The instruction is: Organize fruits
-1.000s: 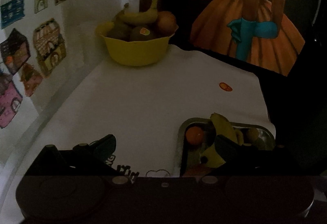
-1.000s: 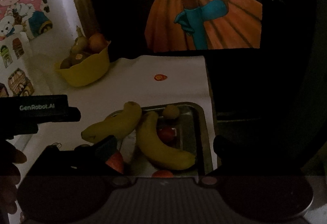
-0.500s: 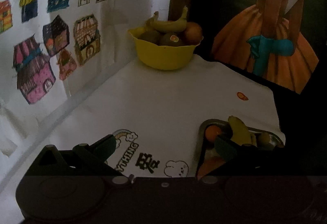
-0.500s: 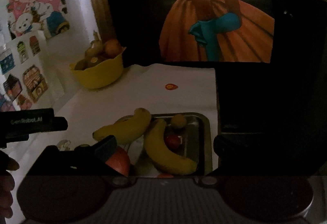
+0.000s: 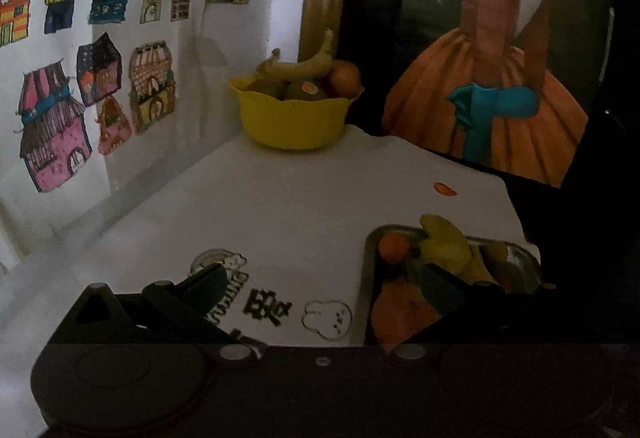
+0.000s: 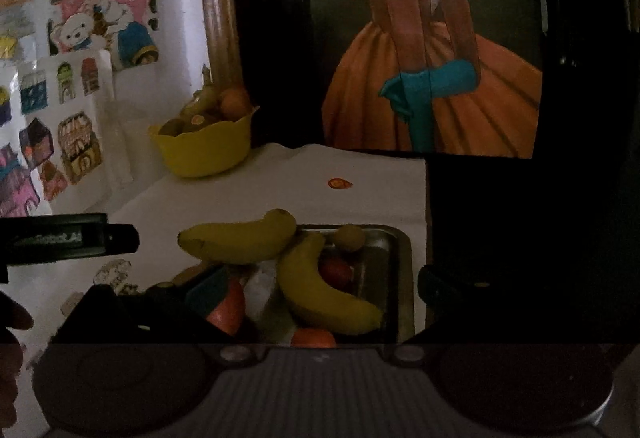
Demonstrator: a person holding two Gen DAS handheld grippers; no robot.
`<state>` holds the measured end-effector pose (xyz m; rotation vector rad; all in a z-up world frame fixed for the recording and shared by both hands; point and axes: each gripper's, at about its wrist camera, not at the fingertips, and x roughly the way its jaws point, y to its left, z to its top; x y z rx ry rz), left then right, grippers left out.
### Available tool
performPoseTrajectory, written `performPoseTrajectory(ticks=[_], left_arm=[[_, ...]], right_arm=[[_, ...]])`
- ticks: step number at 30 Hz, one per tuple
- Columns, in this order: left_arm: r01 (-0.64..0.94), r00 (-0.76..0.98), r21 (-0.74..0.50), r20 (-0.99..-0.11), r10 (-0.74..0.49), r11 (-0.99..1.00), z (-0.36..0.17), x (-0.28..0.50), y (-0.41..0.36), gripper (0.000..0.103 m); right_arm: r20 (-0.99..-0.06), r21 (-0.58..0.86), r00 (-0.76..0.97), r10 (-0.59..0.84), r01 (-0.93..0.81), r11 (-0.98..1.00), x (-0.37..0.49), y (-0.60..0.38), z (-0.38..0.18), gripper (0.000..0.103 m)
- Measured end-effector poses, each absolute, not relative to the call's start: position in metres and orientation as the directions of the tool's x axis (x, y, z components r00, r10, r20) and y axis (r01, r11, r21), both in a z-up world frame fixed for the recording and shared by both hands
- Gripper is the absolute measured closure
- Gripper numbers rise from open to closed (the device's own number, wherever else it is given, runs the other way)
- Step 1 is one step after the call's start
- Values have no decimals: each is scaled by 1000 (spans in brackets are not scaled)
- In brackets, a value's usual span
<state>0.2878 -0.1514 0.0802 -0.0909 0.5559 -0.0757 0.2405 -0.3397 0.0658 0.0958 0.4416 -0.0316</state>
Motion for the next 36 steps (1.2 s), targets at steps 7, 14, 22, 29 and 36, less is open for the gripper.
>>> performPoseTrajectory(ticks=[7, 14, 22, 29, 36], left_arm=[[85, 873, -131, -468, -137, 988, 66, 255, -143, 1], [65, 925, -72, -370, -87, 995, 65, 193, -134, 1], [63, 930, -121, -354, -103, 991, 77, 123, -113, 1], [73, 938, -128, -328, -112, 989, 81, 93, -98, 1], [64, 941, -142, -322, -107, 988, 74, 72, -83, 1]], right_arm=[[-365, 78, 930, -37, 70, 994, 218, -340, 51, 0], [-250, 32, 966, -62, 72, 997, 164, -330, 45, 0], [-211, 43, 974, -82, 93, 995, 83, -317, 61, 0], [-175, 55, 980, -96, 107, 993, 49, -304, 70, 0], [-120, 73, 989, -86, 95, 993, 22, -293, 71, 0]])
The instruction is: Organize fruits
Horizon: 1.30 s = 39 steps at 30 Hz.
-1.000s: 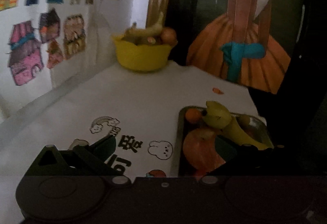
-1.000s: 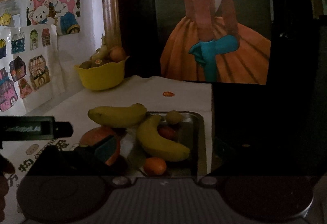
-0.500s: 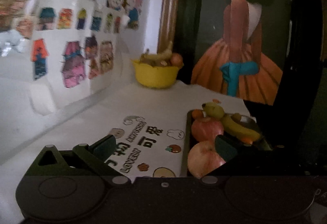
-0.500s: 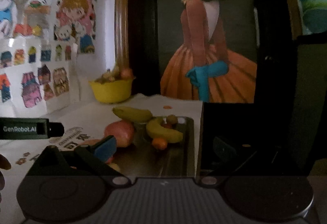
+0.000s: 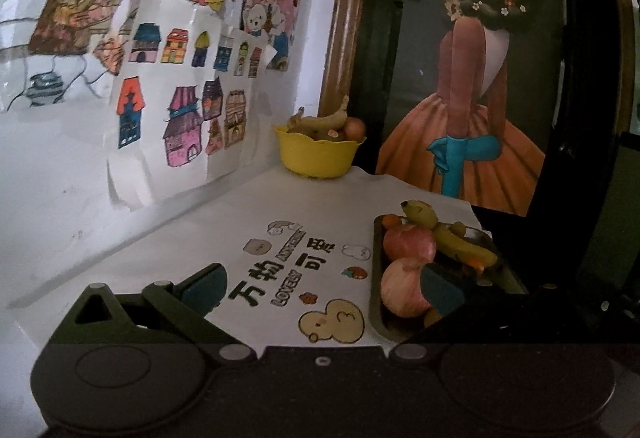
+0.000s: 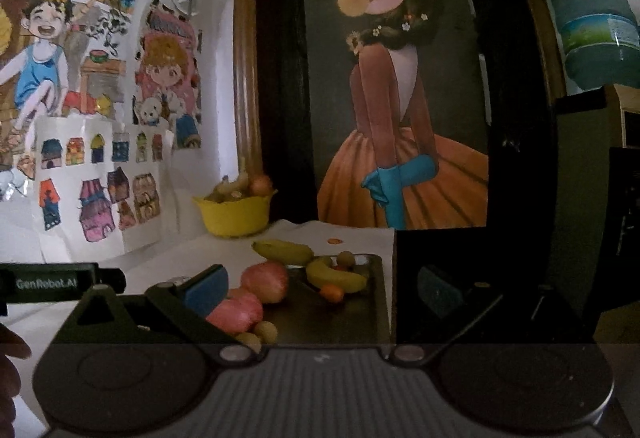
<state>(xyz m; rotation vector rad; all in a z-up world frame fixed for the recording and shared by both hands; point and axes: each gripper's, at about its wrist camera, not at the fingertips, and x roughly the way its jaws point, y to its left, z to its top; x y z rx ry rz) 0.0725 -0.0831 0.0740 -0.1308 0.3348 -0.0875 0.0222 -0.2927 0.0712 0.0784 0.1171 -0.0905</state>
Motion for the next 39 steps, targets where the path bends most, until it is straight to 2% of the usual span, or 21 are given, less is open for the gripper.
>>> performPoseTrajectory(ticks=[16, 39], left_arm=[[55, 948, -153, -303, -100, 987, 67, 39, -53, 1], [23, 945, -128, -321, -63, 992, 40, 23, -35, 1]], right_arm=[[-107, 38, 992, -65, 70, 997, -6, -263, 68, 0], [-140, 11, 989, -45, 47, 999, -19, -242, 46, 0]])
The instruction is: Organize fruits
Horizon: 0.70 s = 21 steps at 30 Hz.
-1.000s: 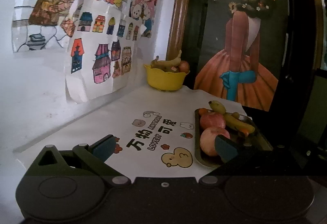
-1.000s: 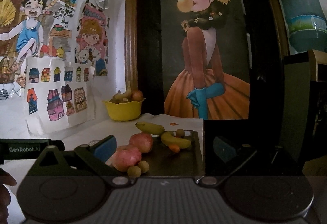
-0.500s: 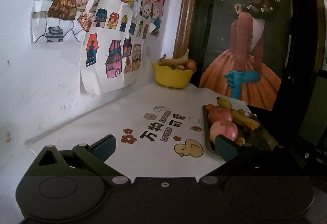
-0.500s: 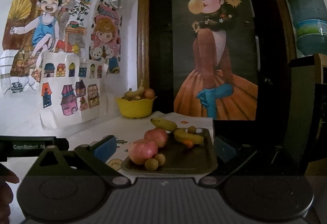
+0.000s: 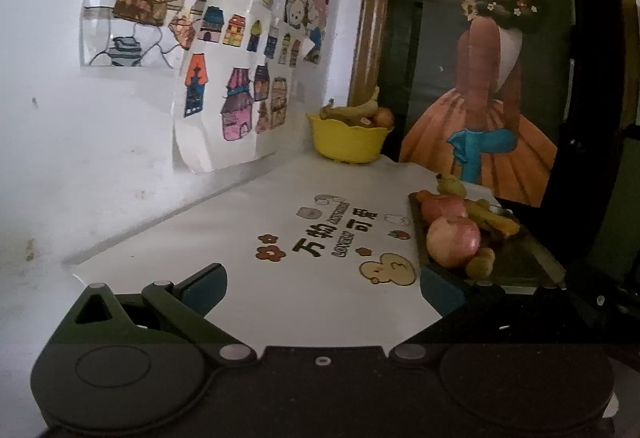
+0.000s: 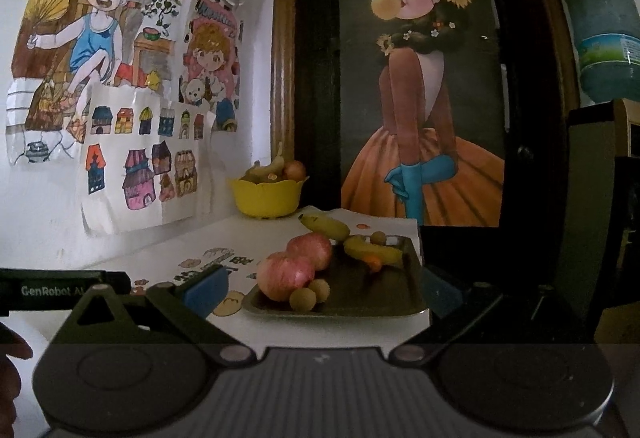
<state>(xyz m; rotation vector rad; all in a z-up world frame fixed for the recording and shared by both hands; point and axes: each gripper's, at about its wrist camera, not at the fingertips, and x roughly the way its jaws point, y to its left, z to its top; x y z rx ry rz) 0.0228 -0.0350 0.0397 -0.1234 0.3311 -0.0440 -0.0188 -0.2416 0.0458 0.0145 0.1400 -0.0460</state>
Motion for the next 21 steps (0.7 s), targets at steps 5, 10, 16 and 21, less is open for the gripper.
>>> performPoseTrajectory(ticks=[5, 10, 16, 21], left_arm=[[21, 945, -119, -322, -59, 993, 35, 21, -32, 1], [21, 944, -114, -325, -57, 993, 30, 21, -31, 1], [27, 949, -112, -310, -60, 993, 22, 20, -29, 1], [43, 954, -108, -291, -73, 993, 14, 18, -28, 1]], right_arm=[[-154, 7, 987, -41, 42, 999, -18, -240, 41, 0], [-166, 13, 985, -39, 41, 999, -16, -239, 35, 0], [-184, 27, 982, -30, 36, 999, -12, -239, 25, 0], [-184, 30, 982, -32, 38, 999, -11, -237, 15, 0]])
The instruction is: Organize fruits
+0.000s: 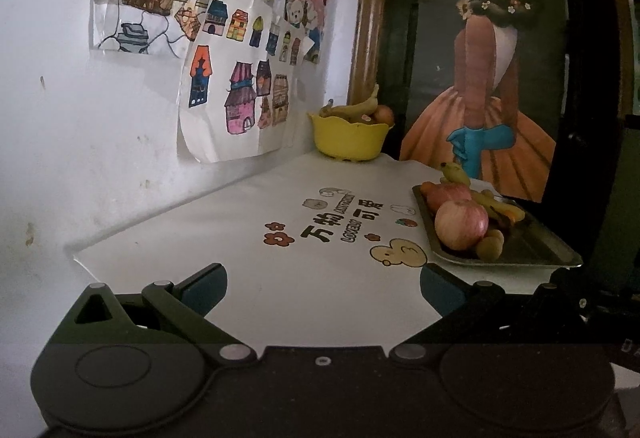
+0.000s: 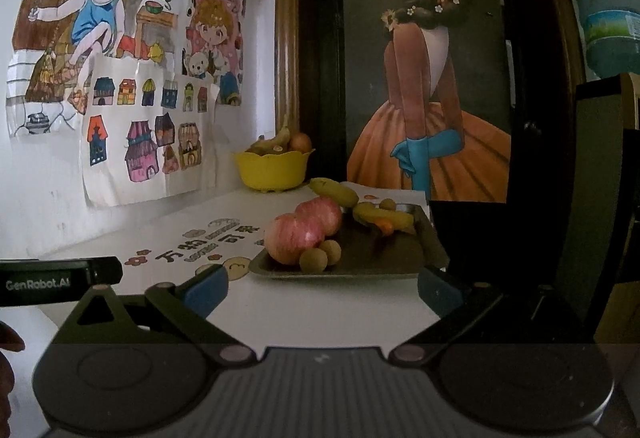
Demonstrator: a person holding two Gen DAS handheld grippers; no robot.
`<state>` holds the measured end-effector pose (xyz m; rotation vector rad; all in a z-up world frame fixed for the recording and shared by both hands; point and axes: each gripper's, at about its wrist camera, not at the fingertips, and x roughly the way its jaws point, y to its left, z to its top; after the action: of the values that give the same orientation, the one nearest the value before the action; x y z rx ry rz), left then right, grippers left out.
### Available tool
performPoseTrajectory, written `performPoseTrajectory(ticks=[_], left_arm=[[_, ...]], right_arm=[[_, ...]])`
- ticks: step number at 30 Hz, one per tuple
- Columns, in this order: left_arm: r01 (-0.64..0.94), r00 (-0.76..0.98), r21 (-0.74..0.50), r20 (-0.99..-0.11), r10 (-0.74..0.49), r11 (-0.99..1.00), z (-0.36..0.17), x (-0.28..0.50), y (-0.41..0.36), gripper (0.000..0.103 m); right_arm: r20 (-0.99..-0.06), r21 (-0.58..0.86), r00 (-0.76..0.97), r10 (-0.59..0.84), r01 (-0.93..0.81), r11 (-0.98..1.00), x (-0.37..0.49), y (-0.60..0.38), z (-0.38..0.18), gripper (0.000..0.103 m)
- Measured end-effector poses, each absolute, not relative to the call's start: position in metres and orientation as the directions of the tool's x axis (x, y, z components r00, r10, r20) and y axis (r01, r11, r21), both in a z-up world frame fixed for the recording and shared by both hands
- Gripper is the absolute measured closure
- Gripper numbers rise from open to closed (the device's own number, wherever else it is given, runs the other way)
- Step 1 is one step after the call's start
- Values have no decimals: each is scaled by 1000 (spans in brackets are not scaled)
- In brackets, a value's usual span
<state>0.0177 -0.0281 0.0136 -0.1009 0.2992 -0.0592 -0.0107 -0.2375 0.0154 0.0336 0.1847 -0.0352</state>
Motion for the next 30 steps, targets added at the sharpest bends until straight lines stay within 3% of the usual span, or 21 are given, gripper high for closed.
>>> performPoseTrajectory(ticks=[30], left_arm=[[52, 970, -121, -232, -79, 991, -7, 2, -13, 1]], right_arm=[[-149, 63, 986, -72, 82, 995, -25, -241, -8, 0]])
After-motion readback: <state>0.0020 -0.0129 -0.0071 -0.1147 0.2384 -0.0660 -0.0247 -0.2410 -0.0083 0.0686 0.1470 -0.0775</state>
